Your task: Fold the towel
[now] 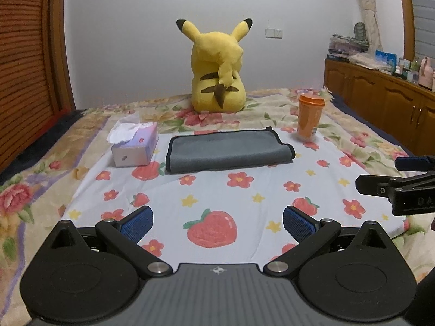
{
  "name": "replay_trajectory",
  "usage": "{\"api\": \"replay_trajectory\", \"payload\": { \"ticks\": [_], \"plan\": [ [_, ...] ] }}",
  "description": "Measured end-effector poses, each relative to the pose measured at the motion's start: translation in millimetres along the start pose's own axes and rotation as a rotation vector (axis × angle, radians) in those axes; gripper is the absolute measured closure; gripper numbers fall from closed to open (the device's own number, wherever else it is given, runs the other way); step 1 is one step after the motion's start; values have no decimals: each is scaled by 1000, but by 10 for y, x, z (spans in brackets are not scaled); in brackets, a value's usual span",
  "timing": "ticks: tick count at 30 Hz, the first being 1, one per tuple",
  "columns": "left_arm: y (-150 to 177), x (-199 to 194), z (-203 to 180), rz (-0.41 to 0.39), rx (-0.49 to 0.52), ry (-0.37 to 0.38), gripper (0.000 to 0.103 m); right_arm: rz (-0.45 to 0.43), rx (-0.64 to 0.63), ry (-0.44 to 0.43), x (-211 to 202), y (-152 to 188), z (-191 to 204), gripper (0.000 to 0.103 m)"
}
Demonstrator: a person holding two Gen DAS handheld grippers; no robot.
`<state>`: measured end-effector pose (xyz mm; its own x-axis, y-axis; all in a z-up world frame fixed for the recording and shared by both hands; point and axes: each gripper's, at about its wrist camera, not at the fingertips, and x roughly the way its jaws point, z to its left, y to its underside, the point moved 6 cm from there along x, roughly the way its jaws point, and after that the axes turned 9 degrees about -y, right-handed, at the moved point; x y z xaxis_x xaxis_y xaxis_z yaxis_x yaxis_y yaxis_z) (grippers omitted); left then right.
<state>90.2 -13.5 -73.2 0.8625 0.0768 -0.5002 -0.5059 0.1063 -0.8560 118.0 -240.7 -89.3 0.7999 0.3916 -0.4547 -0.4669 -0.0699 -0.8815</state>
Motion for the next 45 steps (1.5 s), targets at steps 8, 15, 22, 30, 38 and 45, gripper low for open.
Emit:
{"api": "replay_trajectory", "payload": {
  "ticks": [8,15,22,30,38,45],
  "plan": [
    [-39,-57,41,-43,-13,-19,0,-28,9,18,-52,-16,-33,0],
    [-72,-107,76,-81,-17,-39,0,-68,13,28,-129,-44,-44,0],
    [-99,-164,117,-110,-34,-44,0,-100,21,39,-186,-64,-72,0],
    [-115,-202,138,-131,-41,-48,0,-125,23,54,-214,-79,-89,0],
    [-144,-233,132,-163,-32,-50,0,-145,28,67,-243,-92,-110,0],
    [-167,-274,135,-188,-35,-52,0,-160,26,72,-267,-102,-118,0]
  ]
}}
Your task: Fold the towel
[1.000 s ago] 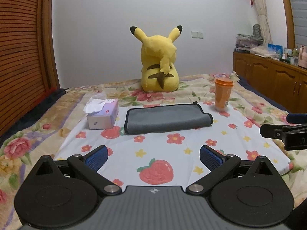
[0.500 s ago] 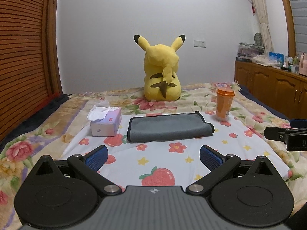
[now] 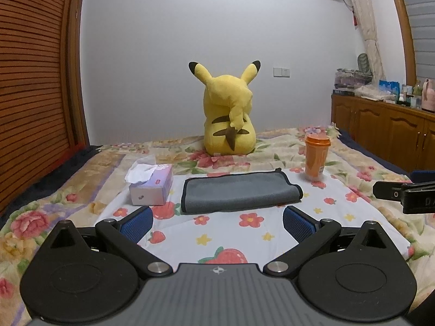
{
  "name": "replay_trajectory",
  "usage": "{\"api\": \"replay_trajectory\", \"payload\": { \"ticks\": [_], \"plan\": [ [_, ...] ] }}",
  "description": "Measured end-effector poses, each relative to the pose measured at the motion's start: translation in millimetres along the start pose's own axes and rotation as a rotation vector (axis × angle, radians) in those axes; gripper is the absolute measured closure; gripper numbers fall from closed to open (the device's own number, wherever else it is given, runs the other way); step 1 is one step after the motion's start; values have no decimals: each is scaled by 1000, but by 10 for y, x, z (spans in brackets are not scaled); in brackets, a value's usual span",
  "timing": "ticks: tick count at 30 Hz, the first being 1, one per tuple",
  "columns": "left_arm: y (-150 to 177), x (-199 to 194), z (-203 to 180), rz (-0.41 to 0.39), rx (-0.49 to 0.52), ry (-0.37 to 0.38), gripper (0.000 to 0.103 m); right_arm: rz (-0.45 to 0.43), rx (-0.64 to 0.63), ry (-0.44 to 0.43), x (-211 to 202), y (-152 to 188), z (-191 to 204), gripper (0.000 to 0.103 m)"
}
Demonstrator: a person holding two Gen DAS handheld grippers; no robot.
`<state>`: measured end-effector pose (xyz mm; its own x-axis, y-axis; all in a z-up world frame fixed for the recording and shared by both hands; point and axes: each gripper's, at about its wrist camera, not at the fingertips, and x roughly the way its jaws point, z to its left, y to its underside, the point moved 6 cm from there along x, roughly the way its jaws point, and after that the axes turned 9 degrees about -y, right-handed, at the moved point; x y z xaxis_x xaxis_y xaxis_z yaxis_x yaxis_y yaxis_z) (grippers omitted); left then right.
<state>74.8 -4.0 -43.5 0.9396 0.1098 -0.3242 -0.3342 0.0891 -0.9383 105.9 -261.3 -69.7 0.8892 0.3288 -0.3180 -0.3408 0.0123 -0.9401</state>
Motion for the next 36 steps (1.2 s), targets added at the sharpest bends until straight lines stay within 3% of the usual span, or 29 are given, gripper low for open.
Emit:
{"api": "replay_trajectory", "payload": {
  "ticks": [16,36],
  "plan": [
    [-53,-55,0,-54,6,-6,0,-64,-7,28,-94,-57,-45,0],
    [-45,-78,-21,-60,14,-4,0,-69,-8,29,-101,-58,-51,0]
  ]
}}
